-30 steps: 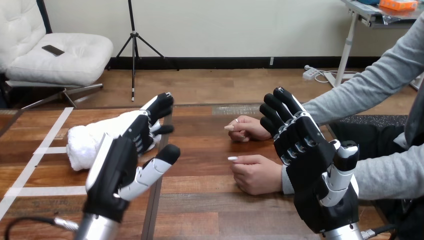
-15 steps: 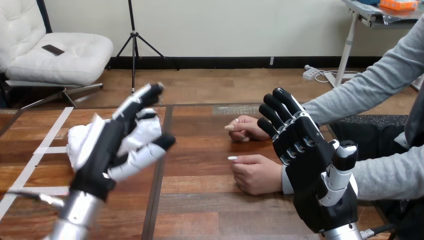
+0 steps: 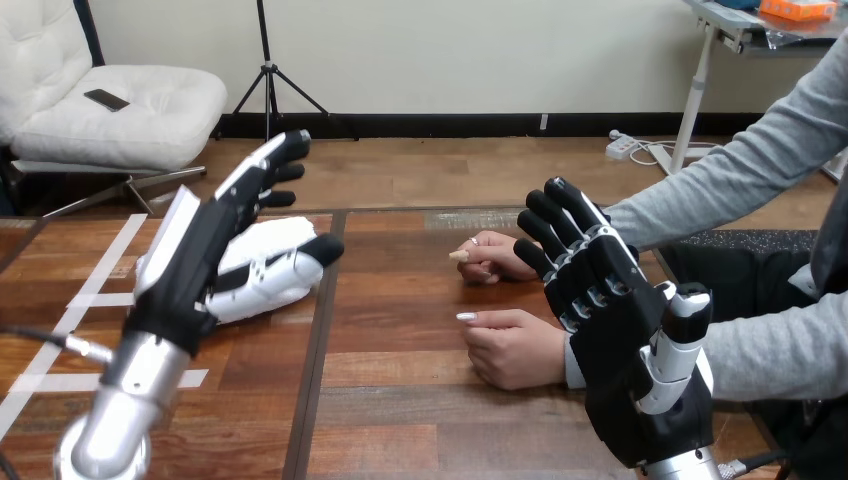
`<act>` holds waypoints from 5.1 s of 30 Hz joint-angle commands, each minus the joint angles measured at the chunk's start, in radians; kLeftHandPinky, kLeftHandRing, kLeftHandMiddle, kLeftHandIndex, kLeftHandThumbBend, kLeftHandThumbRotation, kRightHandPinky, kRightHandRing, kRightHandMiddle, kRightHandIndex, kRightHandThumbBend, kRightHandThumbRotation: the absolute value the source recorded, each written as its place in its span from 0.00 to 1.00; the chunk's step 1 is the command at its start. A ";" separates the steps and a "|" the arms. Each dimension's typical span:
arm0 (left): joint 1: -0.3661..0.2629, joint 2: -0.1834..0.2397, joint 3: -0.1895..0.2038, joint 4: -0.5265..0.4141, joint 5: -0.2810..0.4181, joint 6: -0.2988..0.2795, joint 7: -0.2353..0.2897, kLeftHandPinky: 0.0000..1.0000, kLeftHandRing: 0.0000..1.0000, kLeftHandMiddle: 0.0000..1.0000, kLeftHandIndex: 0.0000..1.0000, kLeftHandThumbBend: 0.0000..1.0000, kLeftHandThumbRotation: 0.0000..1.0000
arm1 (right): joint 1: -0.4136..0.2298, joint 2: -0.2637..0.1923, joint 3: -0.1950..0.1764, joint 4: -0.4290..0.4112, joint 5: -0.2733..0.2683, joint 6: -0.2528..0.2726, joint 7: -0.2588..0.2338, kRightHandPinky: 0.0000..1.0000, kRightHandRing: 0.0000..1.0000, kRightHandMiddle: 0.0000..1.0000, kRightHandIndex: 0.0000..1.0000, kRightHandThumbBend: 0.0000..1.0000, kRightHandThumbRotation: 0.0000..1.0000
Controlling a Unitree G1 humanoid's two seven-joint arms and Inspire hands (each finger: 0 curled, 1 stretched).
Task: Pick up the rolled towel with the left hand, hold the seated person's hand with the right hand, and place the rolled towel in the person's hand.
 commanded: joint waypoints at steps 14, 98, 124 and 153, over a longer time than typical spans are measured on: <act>-0.300 0.120 -0.071 0.268 0.254 0.036 0.177 0.75 0.85 0.89 0.90 0.73 0.65 | -0.103 0.016 -0.010 0.027 0.003 -0.053 0.007 0.95 0.94 0.92 0.91 0.98 1.00; -0.810 0.123 -0.511 0.827 0.621 0.613 0.288 0.95 0.98 0.99 0.98 0.87 0.79 | -0.119 0.006 -0.042 0.017 0.028 -0.039 0.034 0.96 0.93 0.90 0.89 0.98 1.00; -0.799 0.099 -0.574 0.836 0.636 0.681 0.246 0.99 1.00 1.00 1.00 0.92 0.83 | -0.109 0.000 -0.042 0.008 0.017 -0.052 0.032 0.94 0.92 0.90 0.89 0.98 1.00; -0.781 0.069 -0.571 0.838 0.613 0.698 0.208 1.00 1.00 1.00 1.00 0.97 0.90 | -0.105 -0.002 -0.044 0.006 0.011 -0.059 0.033 0.93 0.93 0.90 0.88 0.98 1.00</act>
